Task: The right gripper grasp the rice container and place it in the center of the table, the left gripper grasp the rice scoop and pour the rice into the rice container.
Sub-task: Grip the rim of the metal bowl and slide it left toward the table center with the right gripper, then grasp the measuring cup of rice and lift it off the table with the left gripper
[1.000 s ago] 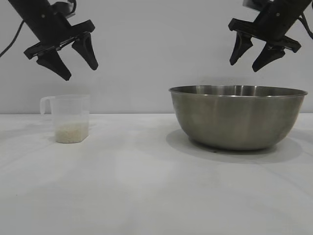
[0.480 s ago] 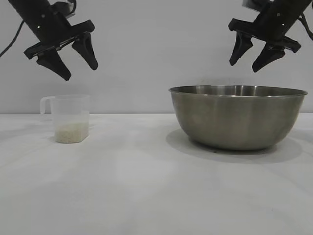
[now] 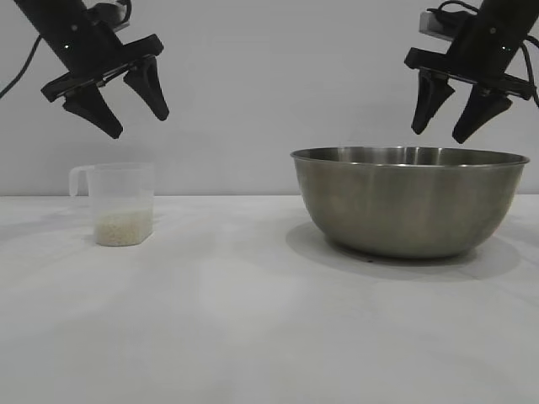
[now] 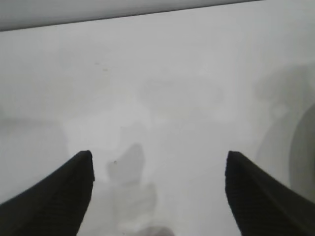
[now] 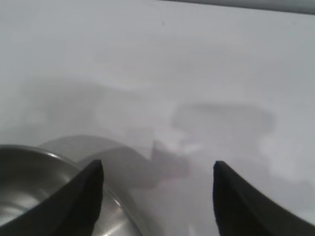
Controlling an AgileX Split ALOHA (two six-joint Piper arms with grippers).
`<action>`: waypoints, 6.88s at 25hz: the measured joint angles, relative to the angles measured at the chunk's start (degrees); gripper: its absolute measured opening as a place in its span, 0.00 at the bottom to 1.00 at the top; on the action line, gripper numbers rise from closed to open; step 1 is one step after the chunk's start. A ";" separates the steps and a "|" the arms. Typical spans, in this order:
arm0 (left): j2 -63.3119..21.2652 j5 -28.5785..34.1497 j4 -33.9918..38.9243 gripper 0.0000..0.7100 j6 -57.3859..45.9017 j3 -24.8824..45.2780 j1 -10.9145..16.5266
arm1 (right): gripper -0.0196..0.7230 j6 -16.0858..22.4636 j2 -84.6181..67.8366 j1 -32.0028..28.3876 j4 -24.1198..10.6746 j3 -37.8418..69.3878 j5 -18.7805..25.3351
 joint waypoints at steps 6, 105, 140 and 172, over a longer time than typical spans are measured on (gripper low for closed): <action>0.00 0.00 0.00 0.77 0.00 0.00 0.00 | 0.62 1.37 0.00 -0.09 -0.50 0.00 5.20; 0.00 0.00 0.00 0.77 0.00 0.00 -0.22 | 0.03 15.14 3.92 12.45 -7.67 1.50 17.07; 0.00 0.00 0.00 0.77 0.00 0.00 -0.22 | 0.72 16.50 3.50 12.66 -7.74 1.50 17.07; 0.00 0.00 0.00 0.77 0.00 0.00 -0.22 | 0.72 15.93 -42.99 12.55 -13.65 22.29 18.63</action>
